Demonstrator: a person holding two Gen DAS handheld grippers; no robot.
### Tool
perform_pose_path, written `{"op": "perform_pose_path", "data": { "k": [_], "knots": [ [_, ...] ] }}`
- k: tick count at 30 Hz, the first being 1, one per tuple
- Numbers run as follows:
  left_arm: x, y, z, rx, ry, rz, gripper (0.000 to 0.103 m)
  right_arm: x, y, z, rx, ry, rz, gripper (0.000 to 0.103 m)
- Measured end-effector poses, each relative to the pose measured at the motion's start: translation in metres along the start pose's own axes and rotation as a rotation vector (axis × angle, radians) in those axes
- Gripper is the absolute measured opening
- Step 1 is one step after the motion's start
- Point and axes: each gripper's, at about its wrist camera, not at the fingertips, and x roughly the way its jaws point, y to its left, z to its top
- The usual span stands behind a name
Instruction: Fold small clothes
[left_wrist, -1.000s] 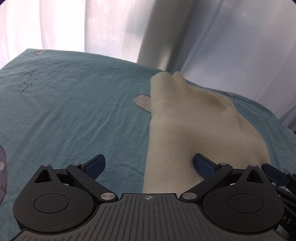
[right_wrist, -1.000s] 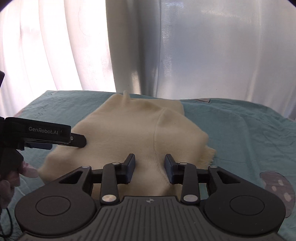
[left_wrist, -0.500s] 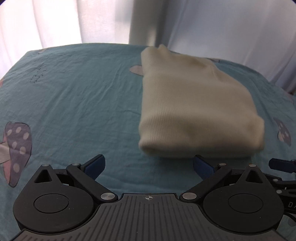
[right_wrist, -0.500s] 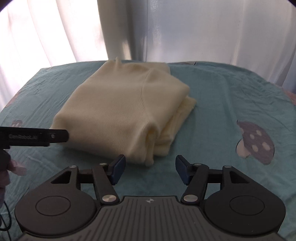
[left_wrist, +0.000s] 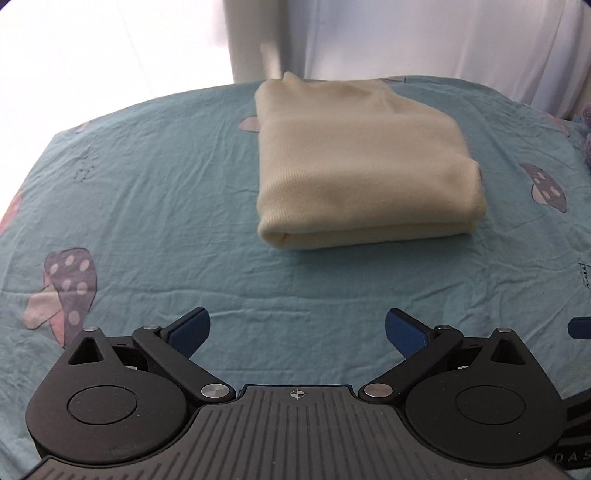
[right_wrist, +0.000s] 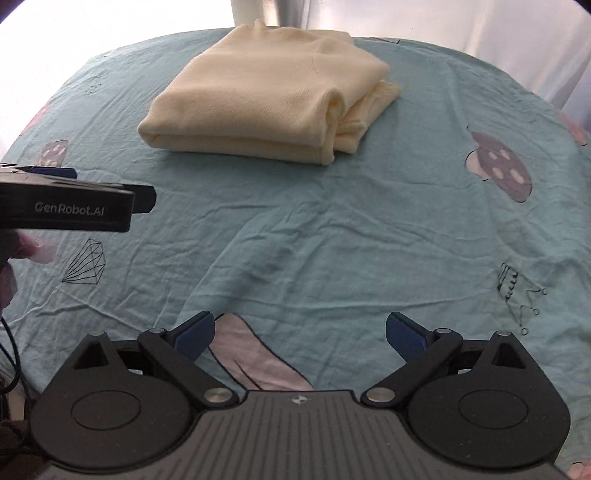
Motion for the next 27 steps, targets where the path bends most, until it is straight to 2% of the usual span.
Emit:
{"op": "perform_pose_path", "data": {
  "k": [1,3,6,12,16,21,27],
  "knots": [
    [-0.001,0.001,0.001,-0.004,0.007,-0.002,0.103,-0.001,-0.002,0.005,0.013,0.014,-0.012,0.099],
    [-0.004,0.002,0.003,-0.008,0.014,0.004,0.103,-0.004,-0.007,0.011,0.052,0.029,0.020,0.099],
    [-0.007,0.002,0.007,0.005,0.011,0.029,0.103,-0.012,-0.015,0.017,0.120,-0.001,0.071,0.099],
    [-0.013,0.008,0.020,-0.011,0.016,0.025,0.103,-0.022,-0.004,0.036,0.073,-0.037,-0.011,0.099],
    [-0.012,0.008,0.029,-0.028,0.034,0.020,0.103,-0.016,0.001,0.050,0.078,0.010,-0.079,0.099],
    [-0.004,0.011,0.032,-0.067,0.093,-0.002,0.103,-0.012,-0.001,0.058,0.143,0.040,-0.063,0.099],
    [0.000,0.011,0.031,-0.065,0.115,-0.007,0.103,-0.011,-0.001,0.062,0.146,0.034,-0.081,0.099]
  ]
}}
